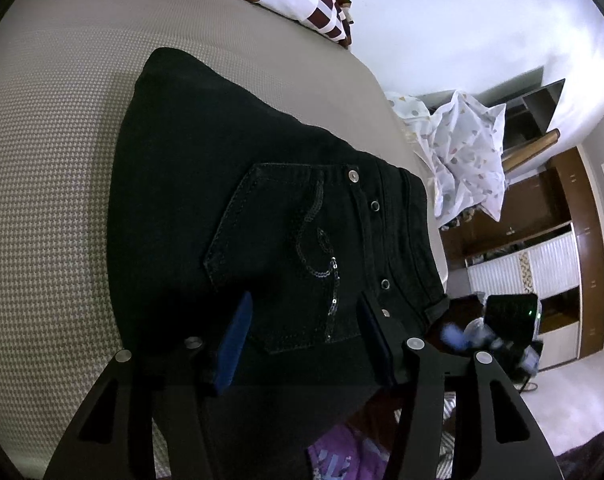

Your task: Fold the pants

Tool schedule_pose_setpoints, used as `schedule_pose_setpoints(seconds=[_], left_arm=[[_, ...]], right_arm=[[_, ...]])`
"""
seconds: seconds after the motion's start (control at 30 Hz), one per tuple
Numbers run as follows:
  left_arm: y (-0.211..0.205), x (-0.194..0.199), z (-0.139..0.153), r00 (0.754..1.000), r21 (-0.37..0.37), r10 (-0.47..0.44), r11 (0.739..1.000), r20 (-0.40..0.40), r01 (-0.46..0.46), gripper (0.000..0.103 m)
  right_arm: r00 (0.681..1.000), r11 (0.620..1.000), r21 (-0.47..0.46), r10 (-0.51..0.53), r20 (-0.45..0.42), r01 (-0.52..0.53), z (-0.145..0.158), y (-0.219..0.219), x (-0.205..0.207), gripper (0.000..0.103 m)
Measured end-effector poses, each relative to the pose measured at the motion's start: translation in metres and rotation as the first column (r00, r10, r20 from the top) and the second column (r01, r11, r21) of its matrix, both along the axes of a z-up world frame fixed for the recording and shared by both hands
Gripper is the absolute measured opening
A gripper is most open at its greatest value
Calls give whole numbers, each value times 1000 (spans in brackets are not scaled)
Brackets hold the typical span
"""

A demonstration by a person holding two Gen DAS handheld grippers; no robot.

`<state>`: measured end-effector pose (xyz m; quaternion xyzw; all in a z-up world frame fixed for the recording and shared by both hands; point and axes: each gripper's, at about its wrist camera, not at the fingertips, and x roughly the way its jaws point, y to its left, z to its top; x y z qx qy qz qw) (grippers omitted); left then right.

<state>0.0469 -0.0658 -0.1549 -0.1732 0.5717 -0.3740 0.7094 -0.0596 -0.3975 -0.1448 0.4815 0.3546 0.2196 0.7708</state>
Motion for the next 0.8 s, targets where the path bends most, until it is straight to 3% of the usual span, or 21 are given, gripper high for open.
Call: schedule_pose_setpoints(seconds=[0.07, 0.3, 0.37, 0.47, 0.53, 0.63, 0.73, 0.8], left_arm=[[0, 0, 0, 1000, 1, 1, 1000, -7, -1, 56], [5, 0, -1, 1000, -15, 6, 1000, -8, -6, 56], [7, 0, -1, 1000, -19, 7, 1000, -3, -7, 56], [6, -1, -1, 1000, -10, 4, 1000, 4, -4, 56], [5, -1, 1, 1000, 6, 0, 1000, 10, 0, 56], [9, -4, 7, 999, 61, 10, 998, 36, -12, 56], [20, -8, 13, 999, 49, 30, 998, 40, -32, 63], [24, -11, 7, 999, 62, 36, 997, 40, -39, 65]], right_arm=[[999, 997, -79, 17, -29, -19, -5, 15, 9, 34], [998, 992, -112, -59, -26, 56, -4, 19, 19, 31], [995, 993, -68, -97, -39, 94, -8, 13, 19, 31], [989, 987, 90, -123, -78, 130, -24, 2, 25, 36], [986, 991, 47, -121, -113, 127, -25, 5, 30, 16], [988, 985, 112, -122, -91, 132, -15, 11, 29, 15], [994, 991, 87, -97, -51, 101, 0, 20, 21, 14], [992, 992, 80, -95, -88, 102, -13, 20, 17, 14]])
